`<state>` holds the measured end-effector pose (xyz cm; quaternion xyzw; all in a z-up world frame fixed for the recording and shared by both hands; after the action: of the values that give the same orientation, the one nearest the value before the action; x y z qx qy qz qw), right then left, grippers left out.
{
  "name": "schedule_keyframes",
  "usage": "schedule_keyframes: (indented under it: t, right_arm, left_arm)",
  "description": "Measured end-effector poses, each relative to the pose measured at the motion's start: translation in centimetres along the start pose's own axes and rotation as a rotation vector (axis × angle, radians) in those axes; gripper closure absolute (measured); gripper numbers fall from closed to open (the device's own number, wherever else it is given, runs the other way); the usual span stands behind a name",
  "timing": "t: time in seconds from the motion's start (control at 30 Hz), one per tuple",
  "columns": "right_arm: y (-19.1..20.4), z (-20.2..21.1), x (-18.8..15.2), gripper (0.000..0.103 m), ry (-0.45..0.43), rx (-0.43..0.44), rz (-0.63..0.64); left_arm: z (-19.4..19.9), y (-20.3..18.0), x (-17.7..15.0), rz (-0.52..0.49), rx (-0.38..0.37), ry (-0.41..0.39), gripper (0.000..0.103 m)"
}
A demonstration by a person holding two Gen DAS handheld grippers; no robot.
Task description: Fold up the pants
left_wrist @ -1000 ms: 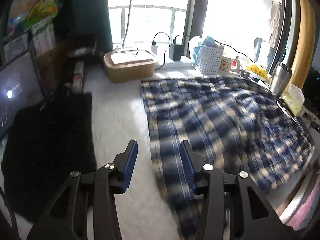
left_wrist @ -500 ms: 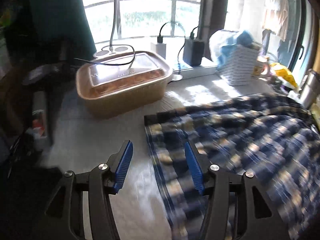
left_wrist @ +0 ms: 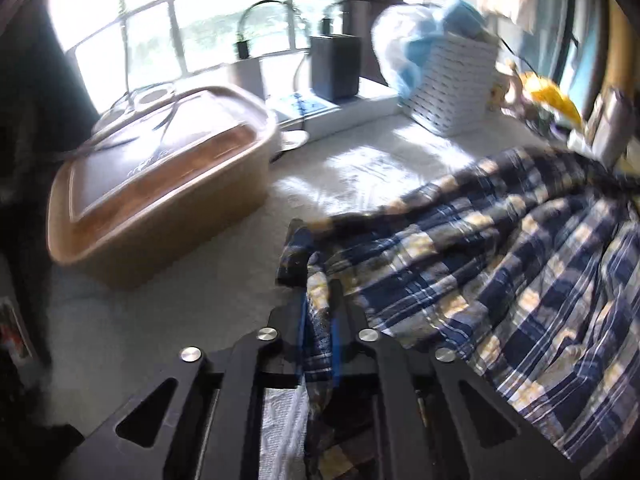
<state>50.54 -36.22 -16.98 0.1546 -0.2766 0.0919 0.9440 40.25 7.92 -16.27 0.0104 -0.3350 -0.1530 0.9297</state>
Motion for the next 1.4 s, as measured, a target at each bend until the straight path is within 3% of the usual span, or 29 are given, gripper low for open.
schedule_keyframes:
  t: [0.07, 0.1, 0.2, 0.33, 0.53, 0.67, 0.7, 0.73, 0.83, 0.87, 0.93, 0.97, 1.1, 1.23, 1.4]
  right_arm:
    - [1.0, -0.6, -0.1, 0.075, 0.01, -0.012, 0.038]
    - [1.8, -0.6, -0.1, 0.079, 0.0, -0.027, 0.071]
    - [4.0, 0.3, 0.2, 0.08, -0.057, -0.092, 0.166]
    - [7.2, 2.9, 1.4, 0.08, -0.195, -0.191, 0.283]
    - [8.2, 5.4, 4.3, 0.08, -0.345, -0.275, 0.299]
    - [7.3, 3.6, 5.8, 0.08, -0.349, -0.317, 0.268]
    - [7.1, 2.7, 5.8, 0.08, -0.329, -0.323, 0.259]
    - [7.0, 1.9, 5.6, 0.08, -0.309, -0.334, 0.252]
    - [6.5, 0.6, 4.6, 0.07, -0.231, -0.338, 0.249]
    - [6.6, 1.0, 4.0, 0.063, -0.226, -0.324, 0.254]
    - [7.0, 2.4, 3.1, 0.023, -0.241, -0.303, 0.261]
    - [7.2, 3.3, 2.6, 0.019, -0.251, -0.291, 0.262]
    - [8.3, 6.6, 0.0, 0.019, -0.25, -0.209, 0.245]
    - [10.6, 7.7, -4.0, 0.02, -0.201, -0.123, 0.279]
    - [10.9, 7.6, -10.2, 0.023, -0.115, -0.145, 0.3]
  left_arm:
    - [0.0, -0.5, 0.4, -0.051, 0.051, -0.003, 0.098]
    - [0.3, -0.5, 0.6, -0.062, 0.083, -0.017, 0.098]
    - [1.9, 0.0, 1.7, -0.094, 0.19, -0.093, 0.098]
    - [4.4, 0.9, 3.8, -0.114, 0.305, -0.196, 0.098]
    - [5.6, 2.3, 7.5, -0.136, 0.38, -0.288, 0.097]
    - [5.4, 3.0, 8.7, -0.133, 0.371, -0.306, 0.084]
    - [5.5, 3.1, 8.7, -0.126, 0.375, -0.3, 0.063]
    - [6.0, 3.1, 8.5, -0.118, 0.369, -0.305, 0.041]
    - [7.5, 2.3, 6.8, -0.101, 0.339, -0.312, 0.033]
    - [8.1, 1.8, 6.1, -0.092, 0.304, -0.297, 0.033]
    - [8.8, 0.6, 4.0, -0.046, 0.199, -0.256, 0.029]
    - [9.0, -0.1, 3.1, -0.036, 0.153, -0.237, 0.028]
    - [8.4, -3.4, -1.3, -0.011, 0.017, -0.146, 0.027]
    - [6.6, -5.3, -4.2, 0.031, -0.015, -0.039, 0.027]
    - [9.0, -6.6, -7.8, 0.104, -0.05, -0.001, 0.027]
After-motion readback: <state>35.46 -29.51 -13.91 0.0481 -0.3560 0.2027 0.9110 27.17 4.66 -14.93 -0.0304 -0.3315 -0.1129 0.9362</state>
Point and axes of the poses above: each gripper's, at about its wrist camera, not at the fingertips, and z roughly against the way its jaws point, y to its left, x to its top, the point moved 3 cm from there along -z, roughly the way its jaws point, and after that the axes turned 7 degrees about -z, right-handed, at the moved point
